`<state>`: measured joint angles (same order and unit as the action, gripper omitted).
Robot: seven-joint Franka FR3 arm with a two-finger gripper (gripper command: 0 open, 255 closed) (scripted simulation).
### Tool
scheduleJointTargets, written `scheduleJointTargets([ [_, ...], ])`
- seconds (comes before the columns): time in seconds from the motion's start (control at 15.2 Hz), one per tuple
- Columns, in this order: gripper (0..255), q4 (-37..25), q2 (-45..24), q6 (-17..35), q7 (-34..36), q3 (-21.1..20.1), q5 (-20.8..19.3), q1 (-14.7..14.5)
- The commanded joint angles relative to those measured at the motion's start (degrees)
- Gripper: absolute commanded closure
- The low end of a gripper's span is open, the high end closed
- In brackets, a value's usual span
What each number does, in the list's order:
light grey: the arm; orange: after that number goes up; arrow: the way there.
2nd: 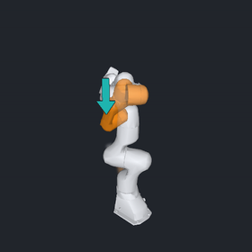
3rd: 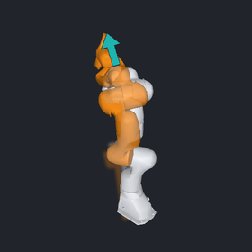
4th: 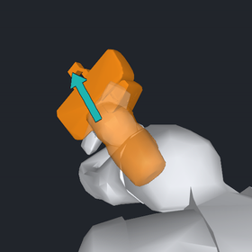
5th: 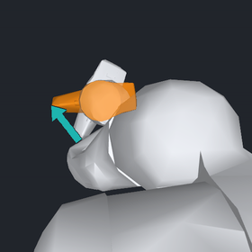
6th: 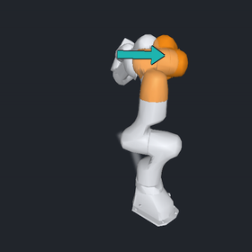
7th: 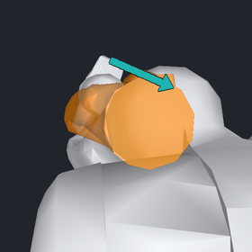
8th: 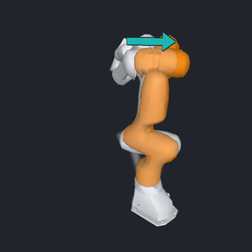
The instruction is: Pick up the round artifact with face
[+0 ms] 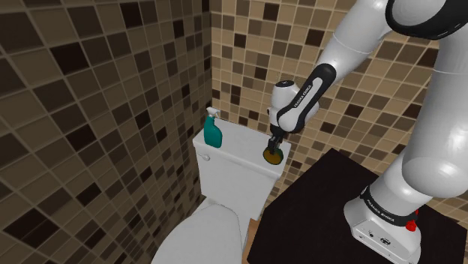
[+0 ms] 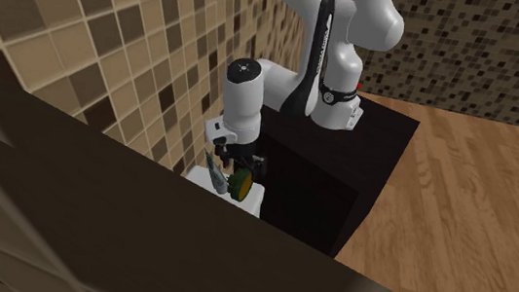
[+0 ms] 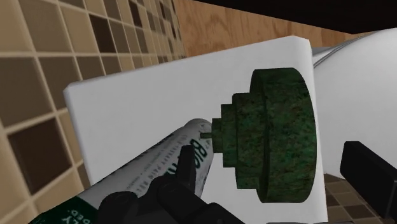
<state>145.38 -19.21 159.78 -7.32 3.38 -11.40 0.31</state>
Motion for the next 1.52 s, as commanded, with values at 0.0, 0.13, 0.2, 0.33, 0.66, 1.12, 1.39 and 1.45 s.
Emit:
scheduleJointTargets([
  [0.0,0,-0.4,-2.5,2.1,0.5,0.3,-0.4,-0.2],
  [0.13,0,-0.4,-2.5,2.1,0.5,0.3,-0.4,-0.2],
  [0.2,255,-0.5,-2.5,2.1,0.6,0.3,-0.4,-0.3],
  [0.33,255,-0.5,-2.6,2.1,0.6,0.3,-0.4,-0.3],
  [0.66,255,-0.6,-2.6,2.0,0.6,0.3,-0.4,-0.4],
  [1.12,255,0.7,2.3,-1.6,-0.4,-0.2,0.3,0.2],
  [1.39,255,1.3,5.9,-4.6,-1.1,-0.6,0.9,0.4],
  [1.45,255,1.4,6.9,-5.4,-1.3,-0.7,1.1,0.4],
])
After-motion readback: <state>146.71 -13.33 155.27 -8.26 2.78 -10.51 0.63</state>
